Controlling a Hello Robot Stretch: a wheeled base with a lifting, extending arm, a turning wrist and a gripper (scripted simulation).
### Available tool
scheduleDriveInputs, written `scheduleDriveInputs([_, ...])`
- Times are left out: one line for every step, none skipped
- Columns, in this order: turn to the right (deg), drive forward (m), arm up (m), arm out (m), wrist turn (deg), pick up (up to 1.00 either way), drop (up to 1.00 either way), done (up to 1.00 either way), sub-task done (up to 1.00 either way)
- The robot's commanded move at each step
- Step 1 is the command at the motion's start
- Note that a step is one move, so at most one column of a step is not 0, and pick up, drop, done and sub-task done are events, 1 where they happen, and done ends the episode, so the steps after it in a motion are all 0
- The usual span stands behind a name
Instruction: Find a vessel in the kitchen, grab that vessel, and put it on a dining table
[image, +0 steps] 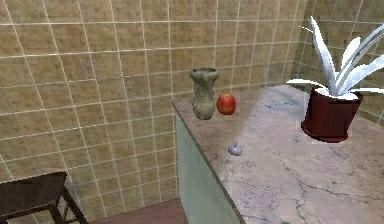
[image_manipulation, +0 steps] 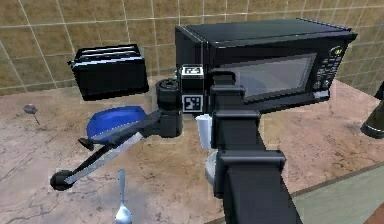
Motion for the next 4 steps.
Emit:
scheduleDriveInputs([0.0,0.00,0.00,0.00,45.0,0.00,0.00,0.00,0.00])
scheduleDriveInputs([0.0,0.00,0.00,0.00,45.0,0.00,0.00,0.00,0.00])
scheduleDriveInputs([0.0,0.00,0.00,0.00,24.0,0.00,0.00,0.00,0.00])
scheduleDriveInputs([0.0,0.00,-0.12,0.00,0.0,0.00,0.00,0.00,0.00])
